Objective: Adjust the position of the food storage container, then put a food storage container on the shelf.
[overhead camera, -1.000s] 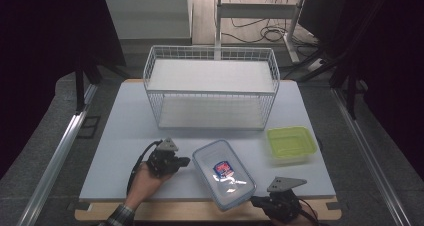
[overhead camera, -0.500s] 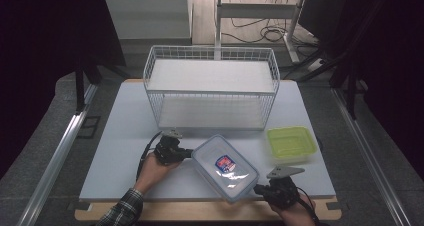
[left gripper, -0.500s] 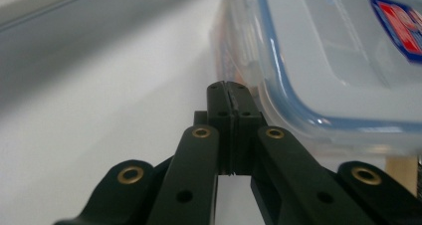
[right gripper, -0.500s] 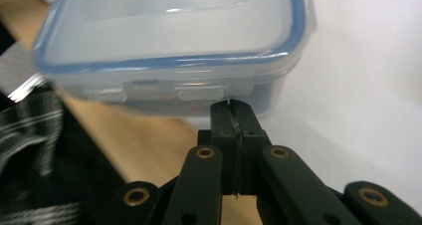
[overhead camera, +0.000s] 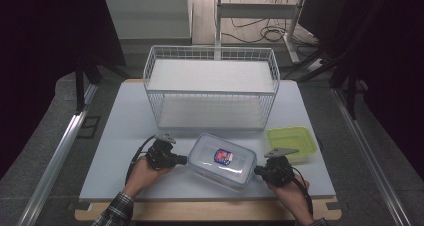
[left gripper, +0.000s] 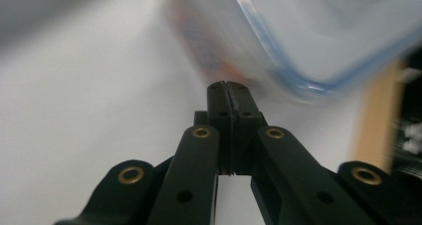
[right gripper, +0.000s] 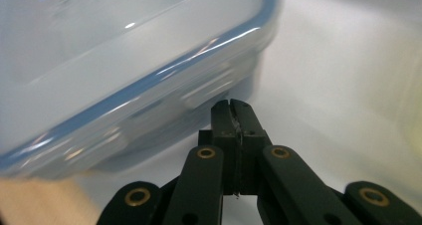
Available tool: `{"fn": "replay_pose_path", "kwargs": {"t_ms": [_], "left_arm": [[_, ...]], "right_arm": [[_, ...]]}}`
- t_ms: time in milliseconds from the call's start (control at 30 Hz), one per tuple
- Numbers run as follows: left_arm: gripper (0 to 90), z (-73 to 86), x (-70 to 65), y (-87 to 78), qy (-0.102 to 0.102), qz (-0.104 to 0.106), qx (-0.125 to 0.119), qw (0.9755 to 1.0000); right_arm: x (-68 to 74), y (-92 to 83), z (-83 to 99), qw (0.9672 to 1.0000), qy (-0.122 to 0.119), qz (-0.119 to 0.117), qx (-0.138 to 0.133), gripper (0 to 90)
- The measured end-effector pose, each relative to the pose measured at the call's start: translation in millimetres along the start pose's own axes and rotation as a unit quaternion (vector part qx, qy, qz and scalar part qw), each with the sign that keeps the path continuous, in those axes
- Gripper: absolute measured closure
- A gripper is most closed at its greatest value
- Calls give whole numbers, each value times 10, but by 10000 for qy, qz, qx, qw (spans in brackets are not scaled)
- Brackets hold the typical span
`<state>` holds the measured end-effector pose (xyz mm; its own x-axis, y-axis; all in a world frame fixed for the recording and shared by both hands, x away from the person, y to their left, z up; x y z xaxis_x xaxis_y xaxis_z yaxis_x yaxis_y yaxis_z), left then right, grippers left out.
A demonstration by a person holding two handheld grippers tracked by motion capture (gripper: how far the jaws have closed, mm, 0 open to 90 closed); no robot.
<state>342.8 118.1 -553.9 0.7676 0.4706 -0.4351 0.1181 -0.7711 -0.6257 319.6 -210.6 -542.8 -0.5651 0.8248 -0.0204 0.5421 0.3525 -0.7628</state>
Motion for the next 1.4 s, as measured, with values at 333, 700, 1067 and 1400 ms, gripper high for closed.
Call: {"fn": "replay_pose_path", "kwargs": {"t_ms": [333, 700, 1067, 1400], "left_arm": [[900, -3, -25, -31, -137, 5, -194, 9997], [900, 303, -335, -161, -200, -125, -125, 9996], [729, 460, -381, -283, -146, -551, -77, 9983], [304, 497, -261, -409, -312, -925, -545, 9937]], "right_arm": [[-15, 178, -156, 9999, 93, 55, 20, 897], [78, 241, -231, 9999, -136, -36, 3, 897], [187, 224, -229, 9992, -393, 1, -37, 805], [35, -56, -170, 9982, -315, 269, -433, 519]]}}
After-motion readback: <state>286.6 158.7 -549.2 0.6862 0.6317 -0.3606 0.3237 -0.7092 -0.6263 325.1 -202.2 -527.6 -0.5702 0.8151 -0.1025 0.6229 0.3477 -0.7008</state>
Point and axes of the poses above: each handheld gripper's, and its own axes: y roughly forward along the jaws, z roughly out of its underside, x roughly to its left, the point moved 5 cm from there along y, roughly forward along the jaws, and after that the axes turned 11 degrees about z, right-handed, at the moved point
